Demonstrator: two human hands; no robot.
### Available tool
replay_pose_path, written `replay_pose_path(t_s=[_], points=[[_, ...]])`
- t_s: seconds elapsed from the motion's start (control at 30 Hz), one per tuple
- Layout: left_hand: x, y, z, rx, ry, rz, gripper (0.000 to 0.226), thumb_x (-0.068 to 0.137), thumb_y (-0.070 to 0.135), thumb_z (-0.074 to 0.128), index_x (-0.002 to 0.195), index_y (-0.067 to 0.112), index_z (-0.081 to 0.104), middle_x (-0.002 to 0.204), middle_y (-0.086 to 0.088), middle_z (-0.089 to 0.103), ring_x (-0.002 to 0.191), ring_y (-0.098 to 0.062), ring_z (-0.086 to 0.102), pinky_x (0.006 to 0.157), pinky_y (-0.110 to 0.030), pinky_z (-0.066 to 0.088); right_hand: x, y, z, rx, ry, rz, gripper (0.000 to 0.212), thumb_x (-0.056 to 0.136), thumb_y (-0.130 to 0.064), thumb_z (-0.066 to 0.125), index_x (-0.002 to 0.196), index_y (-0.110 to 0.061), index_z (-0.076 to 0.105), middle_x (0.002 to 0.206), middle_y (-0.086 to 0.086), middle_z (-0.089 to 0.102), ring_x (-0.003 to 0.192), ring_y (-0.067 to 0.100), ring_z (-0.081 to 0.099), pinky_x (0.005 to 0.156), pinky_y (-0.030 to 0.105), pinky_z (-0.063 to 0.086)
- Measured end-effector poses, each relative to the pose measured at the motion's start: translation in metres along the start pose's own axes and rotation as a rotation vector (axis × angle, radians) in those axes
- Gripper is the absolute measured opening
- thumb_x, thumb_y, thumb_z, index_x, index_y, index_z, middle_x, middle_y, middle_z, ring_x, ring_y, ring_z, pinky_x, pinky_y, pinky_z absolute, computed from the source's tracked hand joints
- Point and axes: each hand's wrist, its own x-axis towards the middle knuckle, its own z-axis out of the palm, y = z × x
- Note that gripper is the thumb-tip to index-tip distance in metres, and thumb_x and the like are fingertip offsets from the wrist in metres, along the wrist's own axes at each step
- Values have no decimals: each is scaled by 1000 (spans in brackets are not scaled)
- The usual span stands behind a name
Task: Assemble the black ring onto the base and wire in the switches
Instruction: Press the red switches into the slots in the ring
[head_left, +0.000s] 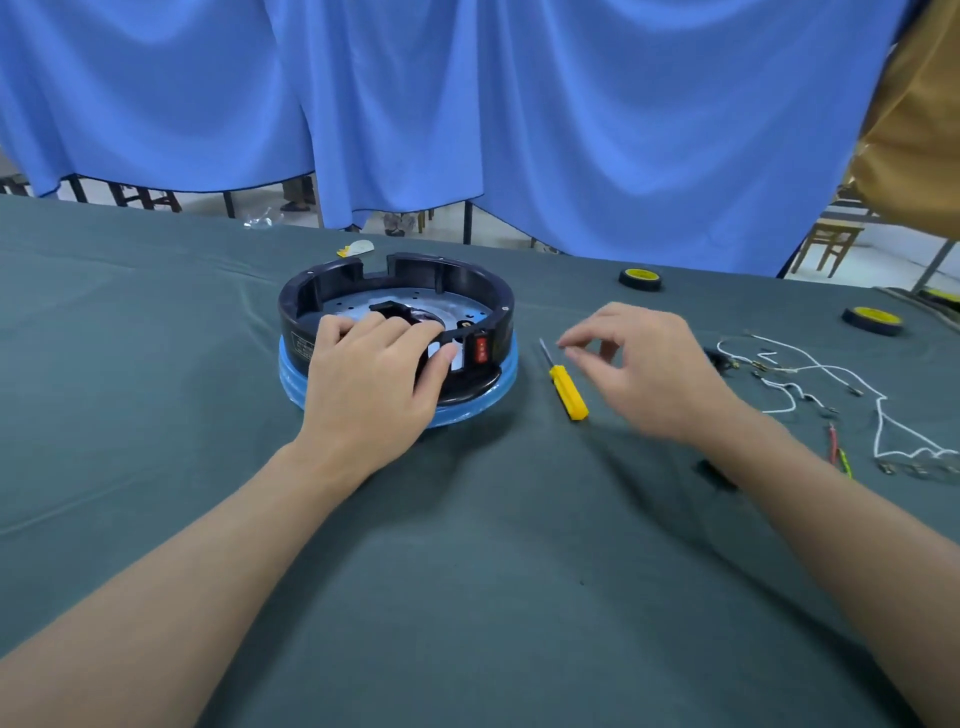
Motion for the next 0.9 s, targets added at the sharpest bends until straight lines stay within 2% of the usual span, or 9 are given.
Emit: replay_pose_path(t_s=[0.13,0.27,0.37,0.47,0.57,0.63,0.73,0.83,0.9], points=[[0,7,2,48,5,29,24,94,27,57,91,8,72,69,-2,65,68,-29,59,75,-37,32,-19,33,-39,-200,-244,114,7,88,-31,64,84,-32,71,71,-25,58,65,0,52,67,22,32],[0,9,4,75,-11,44,26,95,28,55,92,7,71,72,-6,67,71,-30,61,75,-40,30,-36,46,-62,-244,-519,291,13,83,-46,67,77,-35,70,71,-19,63,76,3,57,65,25,40],[0,8,4,79,-29,34,28,96,29,54,94,7,70,72,-7,66,72,-32,60,76,-41,30,-40,44,-68,-198,-515,340,26,85,-56,59,77,-33,69,68,-16,63,71,1,55,62,24,39],[-1,8,3,81,-40,24,29,97,30,53,95,7,69,74,-8,66,73,-33,60,76,-41,30,-38,45,-75,-153,-477,378,36,92,-53,50,77,-25,68,67,-12,65,63,7,59,58,24,42],[-2,8,4,77,-43,39,28,96,30,54,97,6,69,77,-10,67,75,-33,60,75,-42,30,-41,44,-84,-92,-687,347,19,86,-46,64,89,-28,70,70,-14,68,57,4,60,54,20,47],[-3,8,4,75,-45,39,29,96,30,54,99,6,69,77,-10,67,76,-34,60,76,-42,30,-44,44,-85,-53,-819,341,28,73,-42,78,99,-35,68,87,-10,67,52,-1,58,51,15,46],[-3,7,3,72,-44,40,31,97,31,52,100,6,69,78,-10,67,77,-34,59,76,-41,29,-45,45,-81,-81,-809,333,34,69,-29,85,94,-41,66,94,-11,64,60,10,64,58,20,46],[-3,8,2,63,-44,36,31,96,31,52,102,6,69,79,-10,67,78,-34,59,77,-41,30,-44,46,-74,-47,-709,289,26,69,-24,85,85,-37,69,78,-15,62,69,24,68,64,31,50],[-3,8,2,58,-52,31,31,96,31,52,101,6,69,78,-10,67,77,-34,59,77,-42,31,-44,44,-70,-14,-646,255,23,69,-30,84,84,-38,69,75,-17,62,68,23,68,65,35,51]])
